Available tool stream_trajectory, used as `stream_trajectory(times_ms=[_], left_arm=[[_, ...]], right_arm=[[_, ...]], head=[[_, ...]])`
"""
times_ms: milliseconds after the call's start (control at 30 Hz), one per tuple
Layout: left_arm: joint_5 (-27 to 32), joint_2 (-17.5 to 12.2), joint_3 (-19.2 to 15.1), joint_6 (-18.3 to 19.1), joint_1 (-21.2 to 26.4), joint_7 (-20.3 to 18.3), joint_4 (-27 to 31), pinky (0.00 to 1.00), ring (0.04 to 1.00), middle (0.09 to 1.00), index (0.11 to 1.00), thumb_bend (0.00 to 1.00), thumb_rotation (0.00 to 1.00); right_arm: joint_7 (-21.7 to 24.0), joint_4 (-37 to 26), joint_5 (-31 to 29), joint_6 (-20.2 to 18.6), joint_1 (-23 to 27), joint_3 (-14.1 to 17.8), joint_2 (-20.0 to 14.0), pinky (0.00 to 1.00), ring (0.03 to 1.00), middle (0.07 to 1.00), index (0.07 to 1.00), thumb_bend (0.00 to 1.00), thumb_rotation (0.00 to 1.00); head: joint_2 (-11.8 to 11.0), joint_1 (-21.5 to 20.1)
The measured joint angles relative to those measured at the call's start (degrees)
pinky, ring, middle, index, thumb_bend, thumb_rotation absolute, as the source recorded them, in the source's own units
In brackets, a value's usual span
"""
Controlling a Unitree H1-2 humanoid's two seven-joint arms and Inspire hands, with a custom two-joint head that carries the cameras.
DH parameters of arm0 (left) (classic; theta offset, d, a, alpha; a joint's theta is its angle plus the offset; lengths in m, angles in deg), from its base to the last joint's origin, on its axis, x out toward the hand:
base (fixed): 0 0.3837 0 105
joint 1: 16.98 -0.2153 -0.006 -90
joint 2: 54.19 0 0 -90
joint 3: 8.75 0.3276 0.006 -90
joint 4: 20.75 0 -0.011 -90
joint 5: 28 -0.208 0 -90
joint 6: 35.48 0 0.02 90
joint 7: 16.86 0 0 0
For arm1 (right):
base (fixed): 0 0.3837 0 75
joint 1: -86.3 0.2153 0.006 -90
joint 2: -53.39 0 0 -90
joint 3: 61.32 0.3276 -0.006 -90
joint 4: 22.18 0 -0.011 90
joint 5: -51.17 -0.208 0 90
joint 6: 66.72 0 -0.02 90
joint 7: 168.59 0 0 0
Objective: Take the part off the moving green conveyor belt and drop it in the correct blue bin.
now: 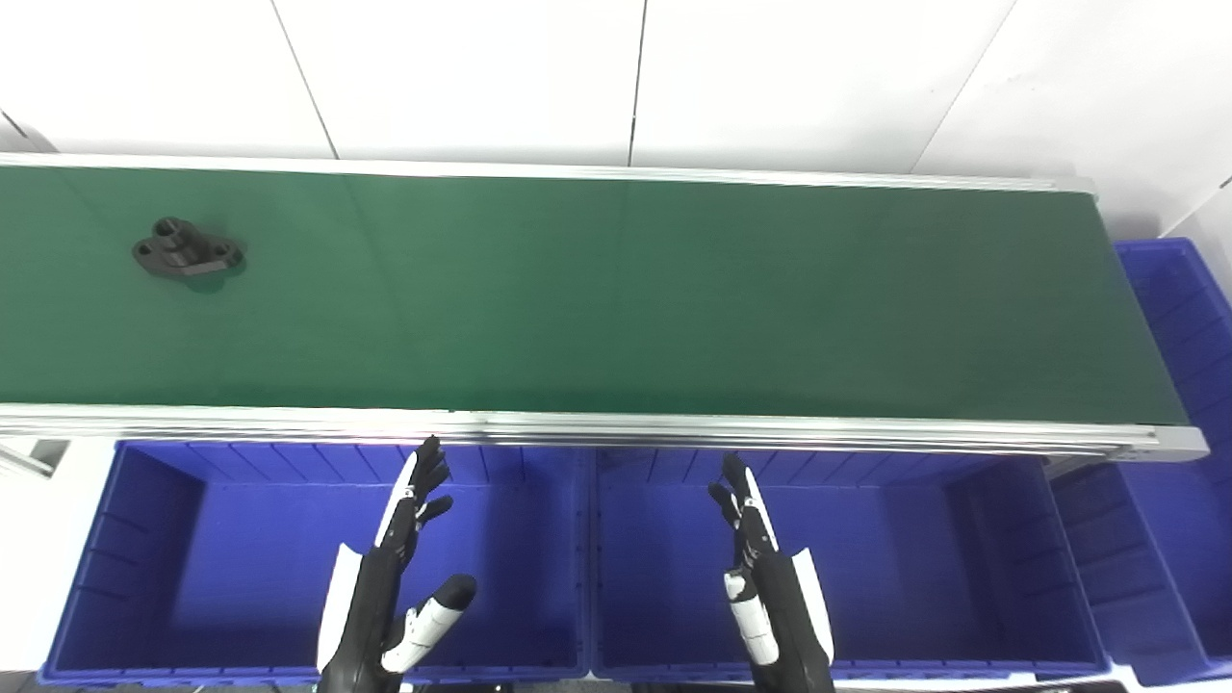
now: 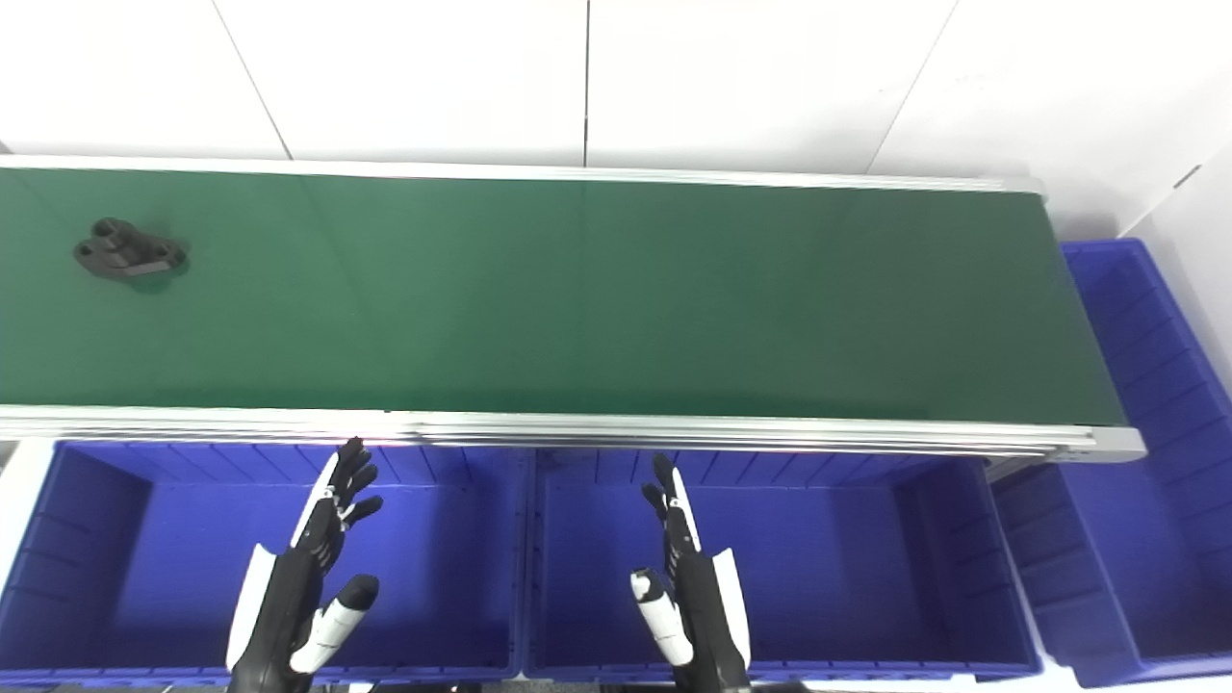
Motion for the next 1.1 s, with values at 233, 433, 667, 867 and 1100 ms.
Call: stream_trajectory(times_ms=[233, 433, 667, 867, 1100], left_arm=[[-0.01, -0.01, 0.01, -0.21, 0.26, 0.25, -0.62, 0.85, 0.928, 0.958, 0.961, 0.73, 0.92], [-0.84, -0.03, 0.26, -0.38, 0.74, 0.72, -1.59, 0.84, 0.919, 0.951, 0.953, 0.71, 0.92], [-0.8, -0.08, 0.55, -0.4, 0.79, 0.72, -1.59, 0.85, 0.922, 0.952, 0.952, 0.72, 0.91], [-0.83, -0.2, 0.67, -0.42, 0.79, 0.8, -1.6, 0.82, 0.906, 0.945, 0.953, 0.76, 0.89], [-1.01, 0.14, 1.92, -0.74, 0.9, 2.16, -4.44, 0.78, 0.875, 0.912, 0.922, 0.77, 0.87]], right_arm=[[0.0, 0.35, -0.04, 0.0, 0.19, 0.01, 0.21, 1.0, 0.962, 1.0, 1.0, 0.85, 1.0], [0.0, 1.71, -0.15, 0.02, 0.77, 0.05, 0.15, 1.0, 0.959, 1.0, 1.0, 0.85, 1.0], [-0.01, 1.71, -0.12, 0.04, 0.97, 0.08, 0.06, 1.0, 0.957, 1.0, 1.0, 0.84, 1.0], [-0.04, 1.72, -0.14, 0.04, 0.96, 0.07, 0.04, 1.0, 0.957, 1.0, 1.0, 0.86, 1.0], [-0.32, 3.31, -0.95, 0.2, 1.33, 0.08, -1.44, 1.0, 0.966, 1.0, 1.0, 0.86, 1.0]], head=[[-0.79, 0.0], [-1.41, 0.53], [-1.32, 0.44], [-4.89, 3.58], [-7.64, 7.64]])
